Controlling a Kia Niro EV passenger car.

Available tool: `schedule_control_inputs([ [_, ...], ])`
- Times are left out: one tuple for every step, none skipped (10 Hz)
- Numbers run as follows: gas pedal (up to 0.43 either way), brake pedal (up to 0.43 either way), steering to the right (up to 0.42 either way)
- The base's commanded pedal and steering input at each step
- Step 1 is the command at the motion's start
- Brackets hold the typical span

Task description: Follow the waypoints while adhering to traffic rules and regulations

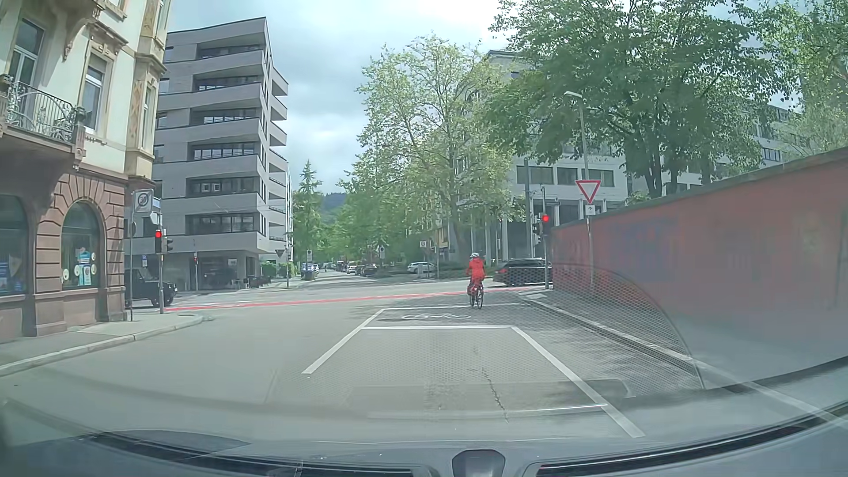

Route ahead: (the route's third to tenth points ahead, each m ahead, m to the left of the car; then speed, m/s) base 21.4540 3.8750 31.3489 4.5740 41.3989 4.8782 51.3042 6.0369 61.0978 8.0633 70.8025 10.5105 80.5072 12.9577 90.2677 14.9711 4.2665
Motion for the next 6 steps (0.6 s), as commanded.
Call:
schedule_control_inputs([
  [0.000,0.128,0.039],
  [0.000,0.140,0.038],
  [0.000,0.152,0.038],
  [0.000,0.165,0.036],
  [0.000,0.177,0.036],
  [0.000,0.183,0.034],
])
